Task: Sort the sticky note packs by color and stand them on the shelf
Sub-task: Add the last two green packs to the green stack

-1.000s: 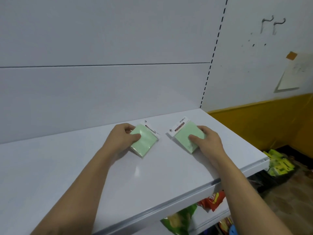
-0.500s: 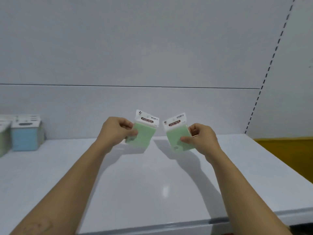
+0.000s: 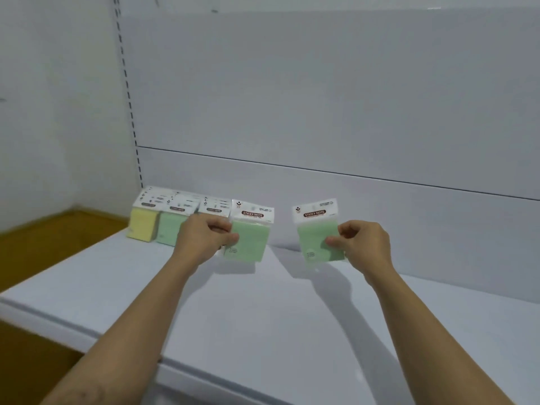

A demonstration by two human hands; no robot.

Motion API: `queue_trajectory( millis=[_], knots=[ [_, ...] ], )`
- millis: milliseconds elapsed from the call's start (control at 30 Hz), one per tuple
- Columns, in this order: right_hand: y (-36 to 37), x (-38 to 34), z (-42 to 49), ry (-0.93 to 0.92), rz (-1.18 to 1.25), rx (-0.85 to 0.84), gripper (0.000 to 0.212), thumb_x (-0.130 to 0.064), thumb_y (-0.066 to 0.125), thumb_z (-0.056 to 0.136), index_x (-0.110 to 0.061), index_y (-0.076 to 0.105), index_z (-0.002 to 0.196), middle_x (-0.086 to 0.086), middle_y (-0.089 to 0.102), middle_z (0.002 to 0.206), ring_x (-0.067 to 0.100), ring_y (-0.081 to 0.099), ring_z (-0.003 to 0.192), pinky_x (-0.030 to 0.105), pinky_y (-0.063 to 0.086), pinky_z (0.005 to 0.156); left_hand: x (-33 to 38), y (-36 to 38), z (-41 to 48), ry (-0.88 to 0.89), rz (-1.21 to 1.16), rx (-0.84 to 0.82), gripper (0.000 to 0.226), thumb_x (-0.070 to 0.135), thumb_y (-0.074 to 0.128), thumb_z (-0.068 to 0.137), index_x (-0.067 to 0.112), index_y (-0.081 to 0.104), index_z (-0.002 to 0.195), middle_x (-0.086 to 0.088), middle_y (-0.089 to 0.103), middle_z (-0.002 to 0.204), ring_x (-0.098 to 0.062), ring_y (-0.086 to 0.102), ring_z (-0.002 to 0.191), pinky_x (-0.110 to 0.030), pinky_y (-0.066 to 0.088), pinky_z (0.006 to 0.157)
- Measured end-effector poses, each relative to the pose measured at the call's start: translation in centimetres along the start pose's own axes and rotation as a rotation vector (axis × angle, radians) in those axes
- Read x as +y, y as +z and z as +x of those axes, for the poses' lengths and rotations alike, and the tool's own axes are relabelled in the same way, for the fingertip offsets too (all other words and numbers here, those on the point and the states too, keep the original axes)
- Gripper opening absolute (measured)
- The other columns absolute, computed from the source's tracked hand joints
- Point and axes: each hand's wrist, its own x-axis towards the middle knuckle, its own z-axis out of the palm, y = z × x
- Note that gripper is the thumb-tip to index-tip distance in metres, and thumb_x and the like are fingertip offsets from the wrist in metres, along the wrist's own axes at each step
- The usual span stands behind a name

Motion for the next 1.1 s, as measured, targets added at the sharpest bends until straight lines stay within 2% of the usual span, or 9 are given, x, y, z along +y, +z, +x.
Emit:
queue_trajectory(
  millis=[133,233,333,400,500,667,967,1100],
  knots=[
    [5.4,-2.2,0.0,0.013,0.022,-0.053,0.026,-0.012,0.085,0.062,-0.026,0.063,0.059,-0.005,0.066,0.066,0.027,0.067,0.075,0.045,0.057,0.075,-1.9,-4.6,1.9,-0.011,0.008,0.064,0.023,0.008,0.087,0.062,0.016,0.072,0.076,-0.003,0.071,0.069,-0.017,0.063,0.062,-0.038,0.056,0.078],
    [8.9,-3.5,0.3,0.029,0.061,-0.093,0.022,-0.008,0.084,0.063,-0.02,0.066,0.062,0.002,0.069,0.07,0.03,0.069,0.075,0.047,0.058,0.071,-3.4,-7.4,3.4,-0.018,0.002,0.089,0.024,0.007,0.086,0.062,0.014,0.073,0.081,-0.004,0.073,0.075,-0.02,0.067,0.07,-0.039,0.058,0.076],
    [12.0,-4.5,0.6,0.029,0.07,-0.116,0.02,-0.007,0.083,0.065,-0.017,0.066,0.066,0.005,0.07,0.073,0.031,0.07,0.074,0.047,0.059,0.07,-4.8,-9.6,4.8,-0.024,0.005,0.117,0.023,0.007,0.086,0.062,0.019,0.071,0.075,-0.002,0.072,0.075,-0.02,0.067,0.071,-0.04,0.058,0.076],
    [14.0,-5.3,0.6,0.017,0.068,-0.124,0.02,-0.007,0.082,0.066,-0.017,0.066,0.067,0.005,0.07,0.074,0.03,0.07,0.074,0.047,0.059,0.07,-5.7,-11.0,5.7,-0.019,-0.003,0.125,0.024,0.007,0.086,0.062,0.022,0.071,0.072,0.0,0.072,0.073,-0.02,0.066,0.07,-0.037,0.057,0.073],
    [16.9,-6.5,0.8,0.001,0.071,-0.141,0.02,-0.006,0.081,0.068,-0.018,0.065,0.072,0.005,0.069,0.075,0.029,0.07,0.074,0.047,0.059,0.07,-7.0,-13.1,6.6,-0.011,-0.026,0.133,0.021,0.006,0.085,0.065,0.016,0.073,0.078,-0.003,0.072,0.073,-0.018,0.064,0.066,-0.027,0.053,0.061],
    [21.1,-8.9,1.2,-0.045,0.062,-0.149,0.021,-0.008,0.081,0.069,-0.016,0.064,0.078,0.003,0.069,0.074,0.026,0.069,0.072,0.047,0.058,0.07,-8.9,-16.7,8.4,-0.033,-0.076,0.178,0.022,0.004,0.084,0.066,0.019,0.072,0.075,-0.004,0.073,0.076,-0.019,0.066,0.069,-0.032,0.055,0.07],
    [29.8,-10.8,0.7,-0.043,0.034,-0.215,0.026,-0.01,0.082,0.065,-0.019,0.058,0.073,0.002,0.065,0.072,0.029,0.068,0.072,0.045,0.057,0.071,-12.3,-20.4,11.4,-0.039,-0.113,0.159,0.02,0.002,0.08,0.071,0.019,0.072,0.078,-0.003,0.073,0.077,-0.015,0.063,0.067,-0.028,0.05,0.066],
    [33.2,-10.7,0.1,-0.052,0.026,-0.216,0.033,-0.01,0.082,0.067,-0.021,0.051,0.069,-0.003,0.059,0.07,0.022,0.061,0.069,0.032,0.052,0.068,-14.1,-20.7,12.3,-0.061,-0.144,0.139,0.021,0.0,0.08,0.07,0.018,0.071,0.077,-0.005,0.073,0.078,-0.016,0.064,0.069,-0.028,0.051,0.067]
  ],
)
